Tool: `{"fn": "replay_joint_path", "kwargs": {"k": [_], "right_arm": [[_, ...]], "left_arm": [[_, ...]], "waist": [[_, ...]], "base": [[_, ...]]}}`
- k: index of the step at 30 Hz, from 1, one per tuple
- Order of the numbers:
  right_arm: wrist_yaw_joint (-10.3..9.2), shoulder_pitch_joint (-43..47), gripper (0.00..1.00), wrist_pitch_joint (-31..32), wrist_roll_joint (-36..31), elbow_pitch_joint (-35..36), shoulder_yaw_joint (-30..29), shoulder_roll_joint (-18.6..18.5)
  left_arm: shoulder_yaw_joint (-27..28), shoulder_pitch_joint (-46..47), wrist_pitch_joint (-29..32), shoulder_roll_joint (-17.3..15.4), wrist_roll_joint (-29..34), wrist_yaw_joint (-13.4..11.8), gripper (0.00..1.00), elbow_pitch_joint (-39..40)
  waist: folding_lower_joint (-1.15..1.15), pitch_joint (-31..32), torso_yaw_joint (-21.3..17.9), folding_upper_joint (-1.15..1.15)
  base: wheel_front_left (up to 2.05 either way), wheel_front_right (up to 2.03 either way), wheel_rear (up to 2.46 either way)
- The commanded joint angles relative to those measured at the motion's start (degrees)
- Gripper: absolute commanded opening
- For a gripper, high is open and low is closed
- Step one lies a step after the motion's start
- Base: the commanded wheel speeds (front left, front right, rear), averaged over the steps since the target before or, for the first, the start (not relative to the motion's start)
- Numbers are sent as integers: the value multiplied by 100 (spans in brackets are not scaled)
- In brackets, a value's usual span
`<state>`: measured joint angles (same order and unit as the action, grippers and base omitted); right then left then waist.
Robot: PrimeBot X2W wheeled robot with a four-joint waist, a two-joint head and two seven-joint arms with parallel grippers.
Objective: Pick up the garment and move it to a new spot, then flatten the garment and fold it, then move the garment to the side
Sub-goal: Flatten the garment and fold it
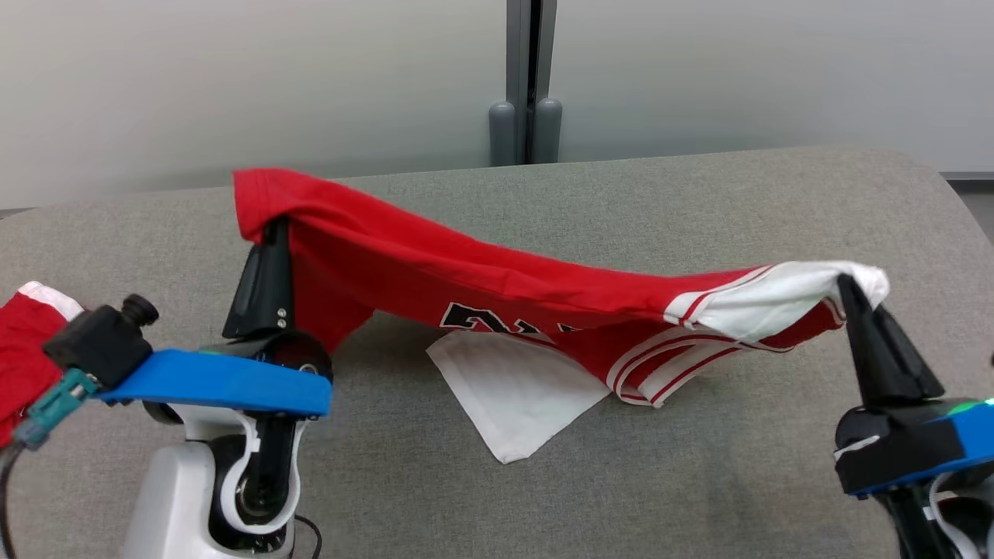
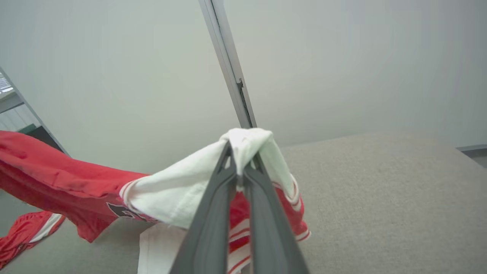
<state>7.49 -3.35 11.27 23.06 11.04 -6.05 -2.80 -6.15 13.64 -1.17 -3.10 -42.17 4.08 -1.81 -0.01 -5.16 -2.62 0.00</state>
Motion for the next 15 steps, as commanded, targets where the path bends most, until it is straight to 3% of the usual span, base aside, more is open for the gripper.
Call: {"fn": "replay_joint_path", "kwargs": {"k": [1,5,8,11,15], "right_arm": [[2,15,0,75,86,315,-57,-16],[2,-230,0,334,274,1076,-253,-15],[2,-624,0,624,313,1334,-237,-15],[2,-1305,0,921,365,1151,-110,-79],[2,-2583,0,1130,460,355,129,-197]], "left_arm": [[31,-25,181,-5,-146,11,0,362],[58,262,835,-80,-612,-108,0,1245],[125,585,1267,-272,-743,-249,0,1473],[181,1027,1566,-412,-811,-365,0,1318],[367,1824,1681,-648,-758,-451,0,766]], "waist": [[1,4,-6,0],[1,-89,0,0],[1,-285,-31,0],[1,-580,-118,0],[1,-1055,-252,0]], "base": [[0,0,0],[0,0,0],[0,0,0],[0,0,0],[0,0,0]]}}
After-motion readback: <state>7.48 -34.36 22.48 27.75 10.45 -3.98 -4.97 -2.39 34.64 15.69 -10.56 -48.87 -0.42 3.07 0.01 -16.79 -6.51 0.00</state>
